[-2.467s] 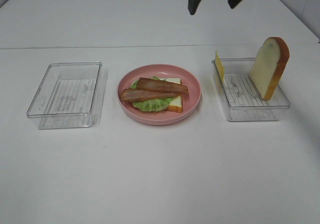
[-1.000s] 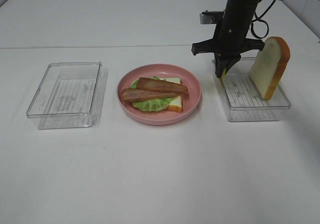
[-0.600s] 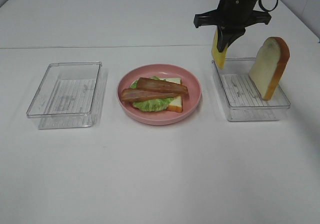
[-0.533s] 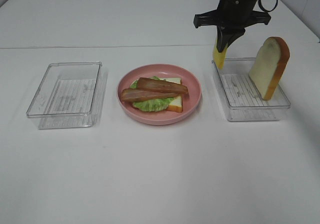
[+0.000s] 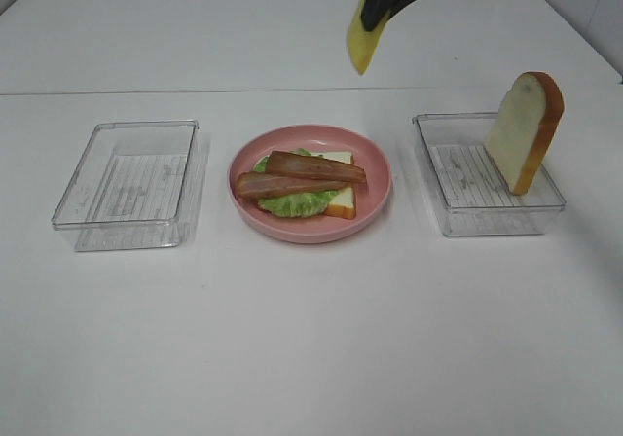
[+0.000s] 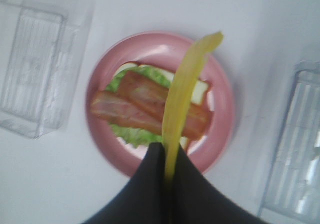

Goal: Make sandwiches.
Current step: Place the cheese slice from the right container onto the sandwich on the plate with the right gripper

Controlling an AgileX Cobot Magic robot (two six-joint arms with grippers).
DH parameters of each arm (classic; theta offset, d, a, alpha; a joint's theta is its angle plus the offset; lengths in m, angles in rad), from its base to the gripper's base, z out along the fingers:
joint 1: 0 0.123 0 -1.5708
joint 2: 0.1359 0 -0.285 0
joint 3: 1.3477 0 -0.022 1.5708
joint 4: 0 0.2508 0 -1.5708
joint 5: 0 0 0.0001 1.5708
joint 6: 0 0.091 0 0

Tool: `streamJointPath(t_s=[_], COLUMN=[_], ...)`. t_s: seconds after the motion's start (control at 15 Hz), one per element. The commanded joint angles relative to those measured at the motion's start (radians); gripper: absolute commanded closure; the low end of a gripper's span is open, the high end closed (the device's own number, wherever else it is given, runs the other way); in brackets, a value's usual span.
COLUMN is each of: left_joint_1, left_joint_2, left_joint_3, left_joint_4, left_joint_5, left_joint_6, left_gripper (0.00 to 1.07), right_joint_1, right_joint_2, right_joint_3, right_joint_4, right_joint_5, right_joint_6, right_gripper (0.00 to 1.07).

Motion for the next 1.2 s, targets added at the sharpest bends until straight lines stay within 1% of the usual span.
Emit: streamJointPath(t_s=[0.07, 0.13, 0.2, 0.27, 0.33, 0.4, 0.53, 0.6, 0.8, 0.93, 1.07, 1.2], left_joint_1=[-0.002, -0.002, -0.002, -0.002, -0.002, -0.002, -0.002, -0.001, -0.001, -0.001, -0.001, -0.001], left_joint_2=[-0.014, -0.014, -0.014, -0.014, -0.014, -0.014, -0.014, -0.014, -0.014, -0.014, -0.014, -0.014], left_joint_3=[0.001, 0.001, 0.001, 0.001, 0.001, 0.001, 0.001, 0.001, 0.001, 0.001, 0.001, 0.001], left_joint_4=[-0.002, -0.002, -0.002, -0.002, -0.002, -0.002, -0.002, -0.002, -0.002, -0.002, -0.002, -0.002], left_joint_5=[-0.003, -0.003, -0.003, -0.003, -0.003, -0.003, -0.003, -0.003, -0.003, -0.003, -0.003, -0.003], left_joint_6=[0.002, 0.002, 0.002, 0.002, 0.002, 0.002, 0.002, 0.002, 0.002, 0.002, 0.002, 0.002], left_gripper=[0.17, 0.17, 0.17, 0.17, 0.17, 0.17, 0.17, 0.17, 0.17, 0.17, 0.17, 0.17], right_joint_1=[0.032, 0.032, 0.032, 0.033, 0.043, 0.048, 0.089, 0.100, 0.123, 0.123, 0.123, 0.123], right_joint_2=[-0.027, -0.030, -0.030, -0.030, -0.030, -0.030, -0.008, 0.011, 0.053, 0.078, 0.103, 0.139], right_joint_3=[0.078, 0.094, 0.132, 0.211, 0.267, 0.297, 0.396, 0.397, 0.397, 0.397, 0.397, 0.397], right_joint_4=[0.132, 0.169, 0.232, 0.288, 0.301, 0.308, 0.343, 0.374, 0.397, 0.378, 0.364, 0.277], right_joint_5=[0.005, -0.013, -0.045, -0.110, -0.163, -0.188, -0.318, -0.341, -0.450, -0.511, -0.529, -0.512], right_joint_6=[0.015, 0.017, 0.014, 0.006, 0.005, 0.005, -0.004, -0.017, -0.037, -0.043, -0.043, -0.017], right_gripper=[1.07, 1.07, 1.07, 1.07, 1.07, 1.07, 1.07, 1.07, 1.07, 1.07, 1.07, 1.07])
